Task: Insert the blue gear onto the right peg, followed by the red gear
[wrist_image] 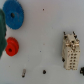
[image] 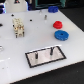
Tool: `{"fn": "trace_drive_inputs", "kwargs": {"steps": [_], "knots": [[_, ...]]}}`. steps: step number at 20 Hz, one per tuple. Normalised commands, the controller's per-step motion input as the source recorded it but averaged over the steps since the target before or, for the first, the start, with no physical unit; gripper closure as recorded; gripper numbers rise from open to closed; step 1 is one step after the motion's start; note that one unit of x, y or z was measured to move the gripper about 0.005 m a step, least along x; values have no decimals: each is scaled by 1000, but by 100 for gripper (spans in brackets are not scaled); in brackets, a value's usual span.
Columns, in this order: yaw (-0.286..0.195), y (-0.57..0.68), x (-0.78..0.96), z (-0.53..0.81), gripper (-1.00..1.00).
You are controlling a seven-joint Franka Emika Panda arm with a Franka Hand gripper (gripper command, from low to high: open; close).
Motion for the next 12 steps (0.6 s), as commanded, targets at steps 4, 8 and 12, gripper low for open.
{"fn": "trace_drive_inputs", "kwargs": {"steps": [4,8,12], "knots": [[0,639,-386,-27,-100],[0,662,-329,-38,-100],[0,638,-140,-253,-100]]}}
